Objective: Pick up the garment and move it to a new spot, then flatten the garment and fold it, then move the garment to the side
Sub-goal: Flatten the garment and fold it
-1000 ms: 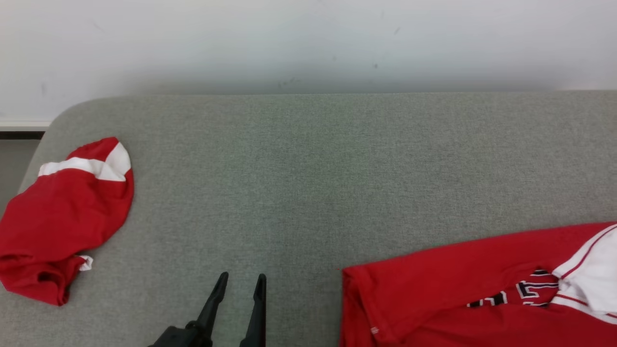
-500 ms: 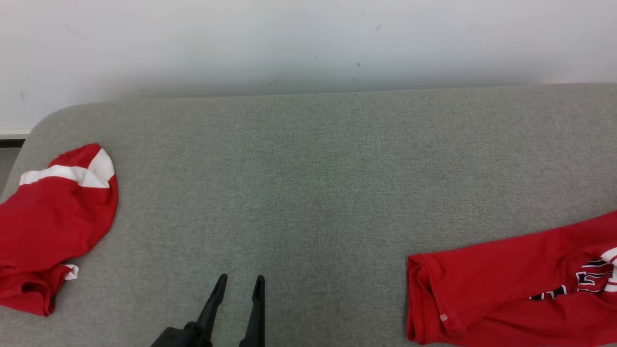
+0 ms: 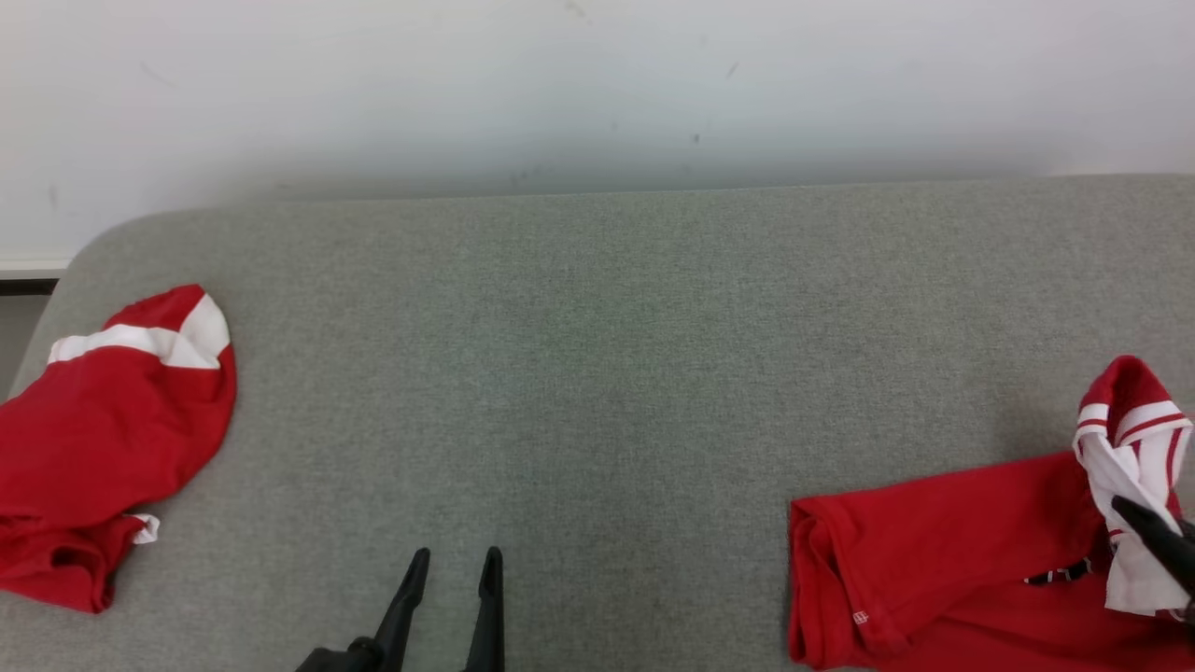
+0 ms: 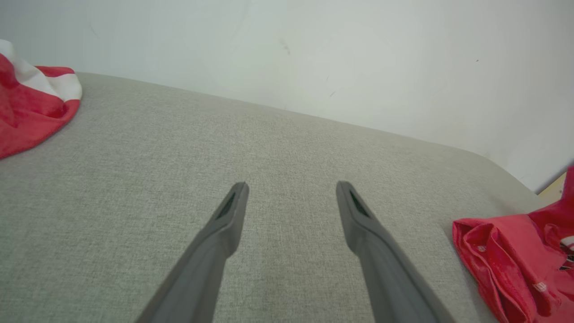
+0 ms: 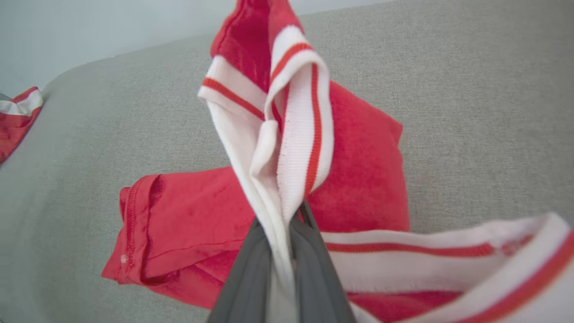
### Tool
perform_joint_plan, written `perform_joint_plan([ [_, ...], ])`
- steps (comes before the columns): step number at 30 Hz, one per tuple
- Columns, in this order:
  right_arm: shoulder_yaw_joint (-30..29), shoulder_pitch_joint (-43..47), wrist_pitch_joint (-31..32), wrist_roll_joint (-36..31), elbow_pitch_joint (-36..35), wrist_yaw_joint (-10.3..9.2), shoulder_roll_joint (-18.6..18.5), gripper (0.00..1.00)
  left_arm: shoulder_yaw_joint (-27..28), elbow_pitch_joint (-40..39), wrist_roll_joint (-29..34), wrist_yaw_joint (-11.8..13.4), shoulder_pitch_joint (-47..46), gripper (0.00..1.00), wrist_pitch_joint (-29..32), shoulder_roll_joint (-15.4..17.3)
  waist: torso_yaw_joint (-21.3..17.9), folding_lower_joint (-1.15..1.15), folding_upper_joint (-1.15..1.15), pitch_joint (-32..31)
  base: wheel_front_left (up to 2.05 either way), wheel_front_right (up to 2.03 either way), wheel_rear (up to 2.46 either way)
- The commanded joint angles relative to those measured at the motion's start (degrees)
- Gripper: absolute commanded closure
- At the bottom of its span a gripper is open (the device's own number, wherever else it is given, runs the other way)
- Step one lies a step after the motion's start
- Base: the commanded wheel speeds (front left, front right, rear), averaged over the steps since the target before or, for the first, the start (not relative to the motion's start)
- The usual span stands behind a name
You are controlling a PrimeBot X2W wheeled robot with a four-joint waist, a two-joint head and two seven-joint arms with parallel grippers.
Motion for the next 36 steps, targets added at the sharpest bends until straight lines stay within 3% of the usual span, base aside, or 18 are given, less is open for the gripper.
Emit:
perform_joint_plan([
  [1, -0.51, -0.02, -0.71, -1.55, 0.36, -0.11, 2.81, 1.00, -0.15, 0.33, -0.84, 0.24, 0.34, 0.00, -0.02, 0.15, 0.16, 0.00, 0.00, 0.19, 0.00, 0.00, 0.00],
  [16, 0.94, -1.95, 0.77, -14.57, 3.24, -0.11, 24.68, 1.00, -1.38, 1.96, -1.01, 1.14, 0.44, 0.00, -0.02, 0.15, 1.07, 0.00, 0.00, 0.18, 0.00, 0.00, 0.00],
  [30, 1.64, -0.46, 2.12, -22.07, 2.99, -0.12, 34.19, 1.00, -1.12, 2.82, -1.15, 0.75, 0.42, 0.00, -0.02, 0.15, 0.67, 0.00, 0.00, 0.23, 0.00, 0.00, 0.00],
  [31, 1.69, -0.55, 1.89, -22.24, 2.90, -0.12, 34.91, 0.77, -1.07, 2.93, -1.08, 0.74, 0.32, 0.00, -0.02, 0.15, 0.58, 0.00, 0.00, 0.20, 0.00, 0.00, 0.00],
  [32, 1.69, -0.55, 1.89, -22.24, 2.90, -0.12, 34.91, 0.77, -1.07, 2.93, -1.08, 0.74, 0.32, 0.00, -0.02, 0.15, 0.58, 0.00, 0.00, 0.20, 0.00, 0.00, 0.00],
  [33, 1.84, -0.63, 1.55, -22.40, 2.70, -0.12, 35.45, 0.19, -1.00, 3.06, -0.88, 0.68, 0.25, 0.00, -0.03, 0.15, 0.49, 0.00, 0.00, 0.15, 0.00, 0.00, 0.00],
  [34, 1.90, -0.69, 1.25, -22.57, 2.38, -0.12, 36.07, 0.00, -0.92, 3.21, -0.32, 0.65, 0.18, 0.00, -0.03, 0.15, 0.41, 0.00, 0.00, 0.08, 0.00, 0.00, 0.00],
  [36, 1.99, -0.78, 0.04, -22.30, 1.44, -0.12, 37.12, 0.00, -0.72, 3.45, 0.62, 0.34, 0.08, 0.00, -0.02, 0.15, 0.23, 0.00, 0.00, -0.13, 0.00, 0.00, 0.00],
])
